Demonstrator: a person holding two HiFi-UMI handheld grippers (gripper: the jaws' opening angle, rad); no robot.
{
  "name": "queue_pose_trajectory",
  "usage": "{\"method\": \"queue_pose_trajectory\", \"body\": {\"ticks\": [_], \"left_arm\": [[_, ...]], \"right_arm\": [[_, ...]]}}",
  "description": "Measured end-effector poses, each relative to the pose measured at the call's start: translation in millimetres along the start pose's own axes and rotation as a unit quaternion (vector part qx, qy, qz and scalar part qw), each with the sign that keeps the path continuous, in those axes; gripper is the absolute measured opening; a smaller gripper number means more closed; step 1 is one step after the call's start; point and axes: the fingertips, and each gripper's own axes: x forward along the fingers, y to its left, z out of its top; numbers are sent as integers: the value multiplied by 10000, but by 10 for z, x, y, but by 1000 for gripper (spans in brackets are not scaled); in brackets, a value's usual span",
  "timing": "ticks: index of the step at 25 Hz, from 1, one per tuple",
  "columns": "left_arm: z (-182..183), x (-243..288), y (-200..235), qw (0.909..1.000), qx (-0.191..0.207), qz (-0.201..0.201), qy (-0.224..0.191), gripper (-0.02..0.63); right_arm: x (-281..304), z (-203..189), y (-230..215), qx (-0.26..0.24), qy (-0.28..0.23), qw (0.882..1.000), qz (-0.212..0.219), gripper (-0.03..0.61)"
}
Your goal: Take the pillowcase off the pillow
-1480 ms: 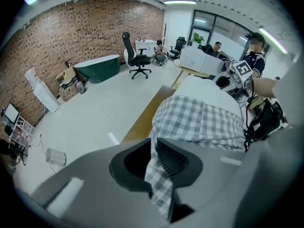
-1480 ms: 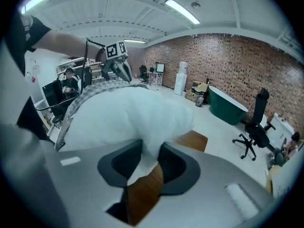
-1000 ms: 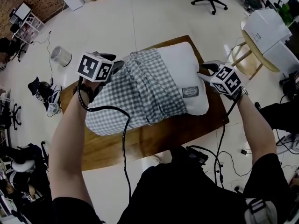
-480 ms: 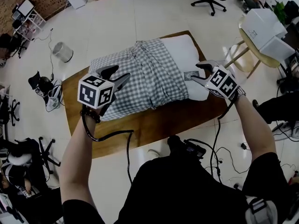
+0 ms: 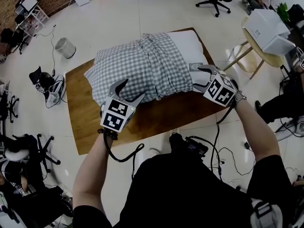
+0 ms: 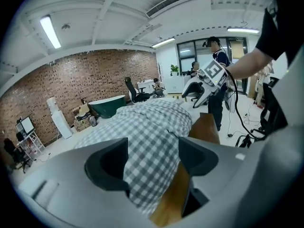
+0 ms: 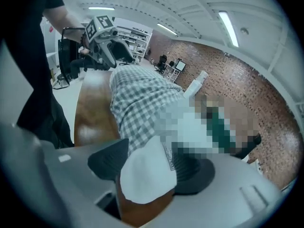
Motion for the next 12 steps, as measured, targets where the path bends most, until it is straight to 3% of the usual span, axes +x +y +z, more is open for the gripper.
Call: {"method": "queue_pose_trajectory", "body": {"ticks": [6, 12], "left_arm": [[-564, 171, -225, 9950, 654, 604, 457, 357], [-942, 492, -218, 9778, 1403, 1182, 1012, 365]], "right_arm": [[170, -258, 103, -925, 457, 9925, -662, 336], [444, -461, 54, -1406, 690, 9789, -1310, 348]]}}
